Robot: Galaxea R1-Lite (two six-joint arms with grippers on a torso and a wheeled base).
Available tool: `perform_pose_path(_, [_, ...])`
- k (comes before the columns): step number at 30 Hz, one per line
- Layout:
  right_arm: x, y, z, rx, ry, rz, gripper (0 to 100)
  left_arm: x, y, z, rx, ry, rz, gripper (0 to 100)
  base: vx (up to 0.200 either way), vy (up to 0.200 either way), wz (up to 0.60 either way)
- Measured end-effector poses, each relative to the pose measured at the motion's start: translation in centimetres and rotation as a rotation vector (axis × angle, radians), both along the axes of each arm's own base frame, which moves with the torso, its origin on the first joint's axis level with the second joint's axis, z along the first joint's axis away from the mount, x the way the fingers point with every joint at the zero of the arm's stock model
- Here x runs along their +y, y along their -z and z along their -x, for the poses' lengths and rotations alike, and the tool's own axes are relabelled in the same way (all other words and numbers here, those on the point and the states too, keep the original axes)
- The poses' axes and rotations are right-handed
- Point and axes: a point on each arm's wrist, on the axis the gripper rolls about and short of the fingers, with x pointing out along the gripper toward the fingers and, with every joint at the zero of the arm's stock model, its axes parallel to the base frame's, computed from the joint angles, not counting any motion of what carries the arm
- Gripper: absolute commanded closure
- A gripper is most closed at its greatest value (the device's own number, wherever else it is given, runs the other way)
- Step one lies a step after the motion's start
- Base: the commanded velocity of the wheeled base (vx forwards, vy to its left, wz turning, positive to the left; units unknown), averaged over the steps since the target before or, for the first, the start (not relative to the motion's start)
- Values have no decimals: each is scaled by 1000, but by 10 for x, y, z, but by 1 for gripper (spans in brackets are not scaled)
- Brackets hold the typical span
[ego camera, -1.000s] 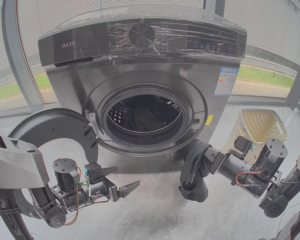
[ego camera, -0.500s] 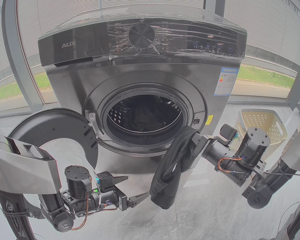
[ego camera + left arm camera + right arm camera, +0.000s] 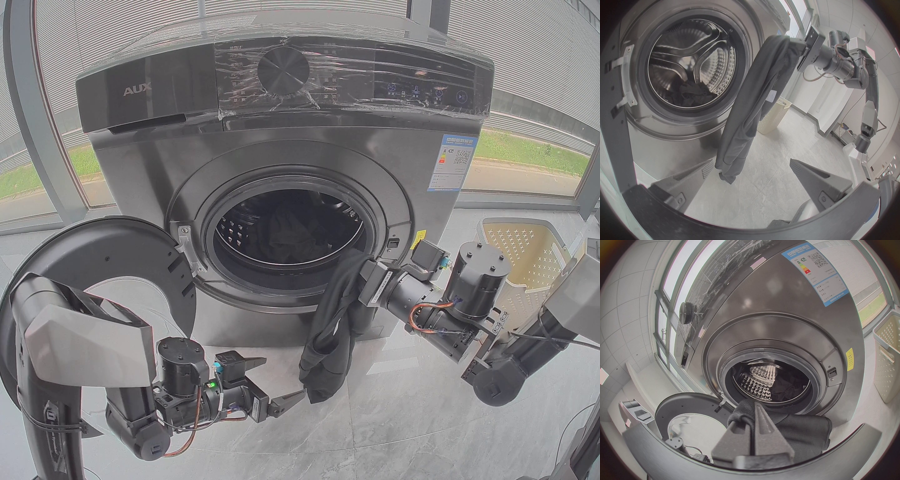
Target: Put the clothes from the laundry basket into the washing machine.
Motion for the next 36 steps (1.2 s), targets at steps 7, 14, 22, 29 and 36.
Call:
perform_pose_path(7, [3,-4,1,-11,-8,-9,100,-11,16,-19,-11,-4,8,0,0,0,0])
perform_pose_path(14, [5,-6,4,-18,-17,-17,100,-27,28,-46,-52,-11,49,0,0,0,0])
perform_pose_path(22, [4,-9,8,-23,-24,-23,100,-39,47,-68,-78,-19,67,0,0,0,0])
perform_pose_path(29, [6,-10,11,-26,-31,-26,100,-46,58,-80,-103,-43,71,0,0,0,0])
perform_pose_path(36, [6,-10,14,-24,0,-30,100,-53,66,-90,-117,-67,93,100,0,0,0])
